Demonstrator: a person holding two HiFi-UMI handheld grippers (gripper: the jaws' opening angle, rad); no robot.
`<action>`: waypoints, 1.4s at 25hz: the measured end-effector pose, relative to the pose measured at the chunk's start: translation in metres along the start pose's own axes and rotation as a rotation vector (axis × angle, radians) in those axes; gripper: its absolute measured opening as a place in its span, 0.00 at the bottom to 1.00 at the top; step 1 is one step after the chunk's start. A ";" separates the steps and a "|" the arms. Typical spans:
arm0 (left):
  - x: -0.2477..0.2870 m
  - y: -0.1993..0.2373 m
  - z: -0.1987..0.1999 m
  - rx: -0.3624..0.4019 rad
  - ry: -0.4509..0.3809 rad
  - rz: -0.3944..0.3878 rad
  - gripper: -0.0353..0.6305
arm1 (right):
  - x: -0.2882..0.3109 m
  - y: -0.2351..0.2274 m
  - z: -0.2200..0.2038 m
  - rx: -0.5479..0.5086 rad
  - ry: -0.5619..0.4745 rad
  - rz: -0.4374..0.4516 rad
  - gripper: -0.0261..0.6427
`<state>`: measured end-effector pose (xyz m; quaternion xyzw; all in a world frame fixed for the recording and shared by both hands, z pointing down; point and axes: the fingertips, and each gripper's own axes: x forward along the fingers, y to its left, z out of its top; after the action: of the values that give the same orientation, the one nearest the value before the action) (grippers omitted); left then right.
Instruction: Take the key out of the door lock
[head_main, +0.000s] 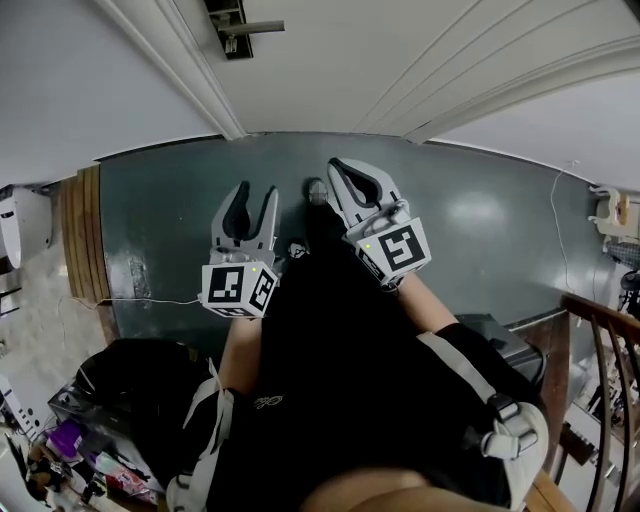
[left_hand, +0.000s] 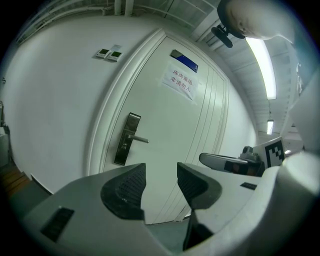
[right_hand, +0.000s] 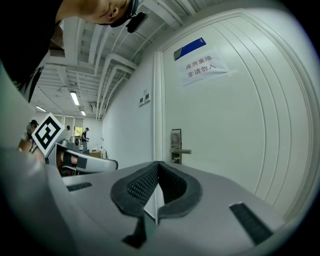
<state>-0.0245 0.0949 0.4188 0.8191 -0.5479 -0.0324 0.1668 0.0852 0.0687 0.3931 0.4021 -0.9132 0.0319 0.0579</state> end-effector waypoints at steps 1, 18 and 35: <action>0.005 0.002 0.003 0.003 -0.002 0.003 0.32 | 0.006 -0.003 0.002 0.000 -0.006 0.004 0.05; 0.144 0.062 0.041 -0.072 0.010 0.056 0.32 | 0.135 -0.082 0.038 0.023 -0.083 0.149 0.05; 0.205 0.124 0.052 -0.144 0.039 0.088 0.32 | 0.217 -0.105 0.036 0.045 -0.080 0.211 0.05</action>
<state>-0.0656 -0.1462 0.4351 0.7806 -0.5762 -0.0485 0.2373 0.0139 -0.1646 0.3868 0.3057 -0.9511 0.0422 0.0088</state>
